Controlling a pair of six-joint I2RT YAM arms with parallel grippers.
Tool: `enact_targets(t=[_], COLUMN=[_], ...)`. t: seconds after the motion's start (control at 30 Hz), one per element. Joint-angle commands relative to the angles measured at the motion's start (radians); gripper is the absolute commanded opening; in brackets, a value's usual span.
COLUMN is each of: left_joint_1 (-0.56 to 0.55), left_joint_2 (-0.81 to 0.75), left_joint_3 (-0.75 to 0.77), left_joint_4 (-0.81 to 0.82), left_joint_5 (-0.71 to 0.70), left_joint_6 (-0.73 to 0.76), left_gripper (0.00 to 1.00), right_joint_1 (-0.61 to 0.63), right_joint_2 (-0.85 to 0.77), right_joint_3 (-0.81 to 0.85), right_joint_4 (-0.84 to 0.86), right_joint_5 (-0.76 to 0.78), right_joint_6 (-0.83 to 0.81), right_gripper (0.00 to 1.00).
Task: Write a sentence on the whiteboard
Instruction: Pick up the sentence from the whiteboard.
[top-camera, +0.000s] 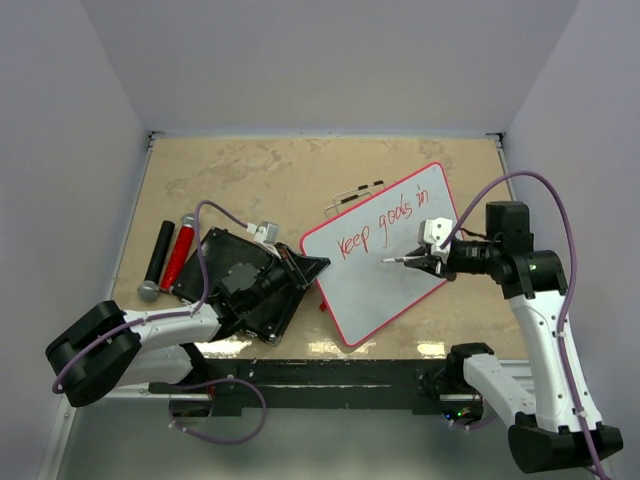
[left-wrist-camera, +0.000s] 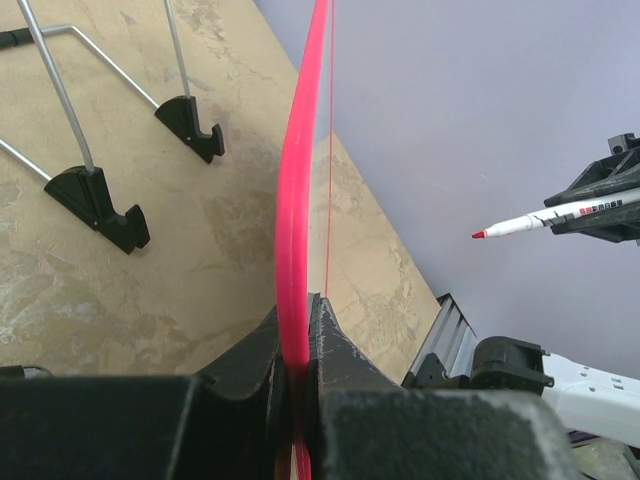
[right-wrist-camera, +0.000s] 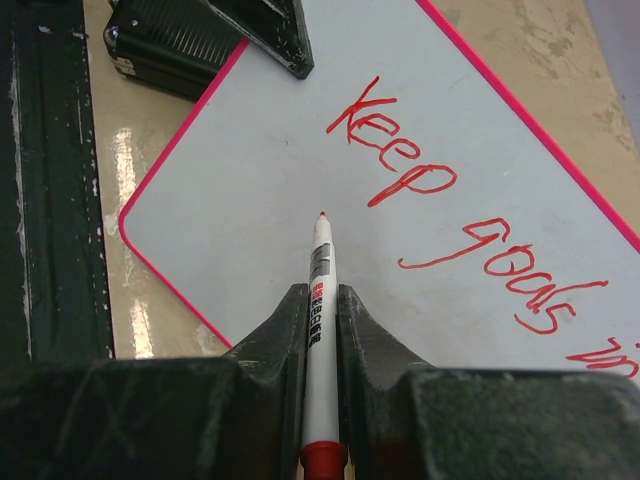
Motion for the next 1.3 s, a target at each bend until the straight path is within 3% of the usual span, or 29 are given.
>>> enact_targets(t=[0.0,0.43,0.63,0.8,1.27], left_joint_1=[-0.004,-0.004,-0.004,-0.004,-0.003], left_joint_2=[-0.017,-0.015,-0.011,-0.017,-0.017], left_joint_3=[-0.014,-0.007,-0.001,0.002,0.003], left_joint_4=[0.001,-0.002,-0.007,-0.010,-0.011], left_joint_5=[0.006,0.010,0.009,0.009,0.032], left_joint_6=[0.085,0.086,0.089,0.089,0.086], left_gripper=[0.00,0.00,0.00,0.00,0.00], right_joint_1=[0.001,0.001,0.001,0.001,0.001], right_joint_2=[-0.008,0.003,0.003,0.026,0.040], right_joint_3=[0.046,0.057,0.075,0.103,-0.006], right_joint_4=[0.029,0.081,0.222,0.212,0.046], right_joint_5=[0.023,0.054,0.103,0.086,0.015], right_joint_6=[0.049,0.120,0.311,0.333,0.045], right_gripper=[0.00,0.00,0.00,0.00,0.00])
